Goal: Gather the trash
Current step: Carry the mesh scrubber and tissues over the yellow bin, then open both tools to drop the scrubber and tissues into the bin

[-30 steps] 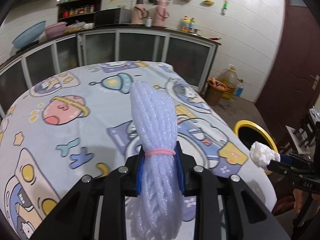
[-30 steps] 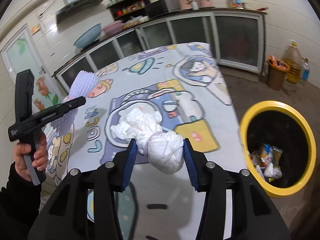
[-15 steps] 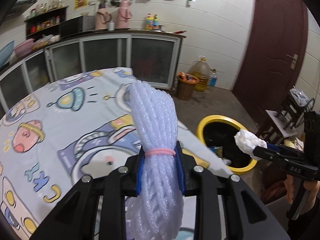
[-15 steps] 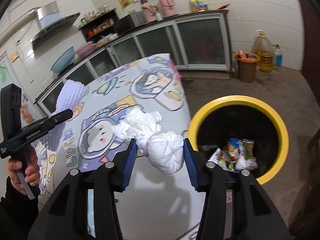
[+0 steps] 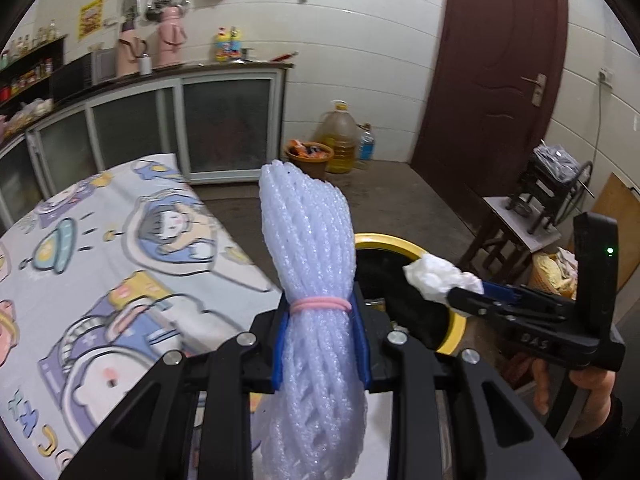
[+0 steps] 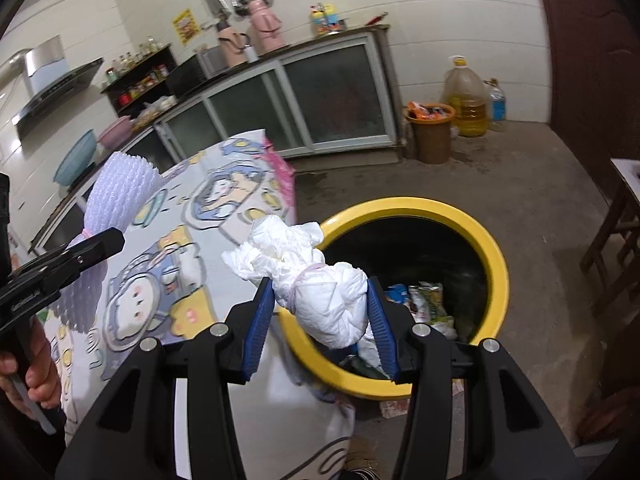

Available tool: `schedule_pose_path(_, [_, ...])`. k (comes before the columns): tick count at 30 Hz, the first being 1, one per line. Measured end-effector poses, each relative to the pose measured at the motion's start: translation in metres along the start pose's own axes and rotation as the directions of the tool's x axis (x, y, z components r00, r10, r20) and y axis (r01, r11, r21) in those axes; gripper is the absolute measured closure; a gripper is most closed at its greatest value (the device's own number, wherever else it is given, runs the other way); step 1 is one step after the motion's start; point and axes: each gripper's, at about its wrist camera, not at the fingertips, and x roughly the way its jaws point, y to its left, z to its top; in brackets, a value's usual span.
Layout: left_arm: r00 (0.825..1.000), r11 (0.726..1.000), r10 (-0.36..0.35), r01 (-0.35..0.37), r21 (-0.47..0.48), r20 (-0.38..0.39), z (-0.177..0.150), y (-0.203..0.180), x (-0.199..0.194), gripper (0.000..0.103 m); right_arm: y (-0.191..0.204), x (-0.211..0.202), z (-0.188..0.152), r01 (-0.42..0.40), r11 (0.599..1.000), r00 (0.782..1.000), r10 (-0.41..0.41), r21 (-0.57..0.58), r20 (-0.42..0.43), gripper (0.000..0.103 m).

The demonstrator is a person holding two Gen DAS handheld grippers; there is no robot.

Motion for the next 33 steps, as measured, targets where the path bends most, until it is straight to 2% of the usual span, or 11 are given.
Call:
schedule_pose_path(14, [0.994, 0.997, -0.078, 0.08, 0.017, -0.077, 0.009, -0.044, 0.081, 0.078, -0.056, 0.031, 0.004, 0.061, 0.989, 0.997, -0.055, 0.137, -0.05, 0.058])
schedule_pose_path(24, [0.988, 0.996, -0.091, 0.091, -0.007, -0.123, 0.01, -0.053, 0.116, 0.078, -0.081, 0.049, 0.002, 0.1, 0.977, 0.993, -0.086, 0.189, -0.079, 0.058])
schedule_pose_path(33, [0.987, 0.996, -0.089, 0.088, -0.01, -0.131, 0.013, -0.057, 0.134, 0.078, -0.087, 0.054, 0.001, 0.12, 0.972, 0.99, -0.103, 0.2, -0.092, 0.058])
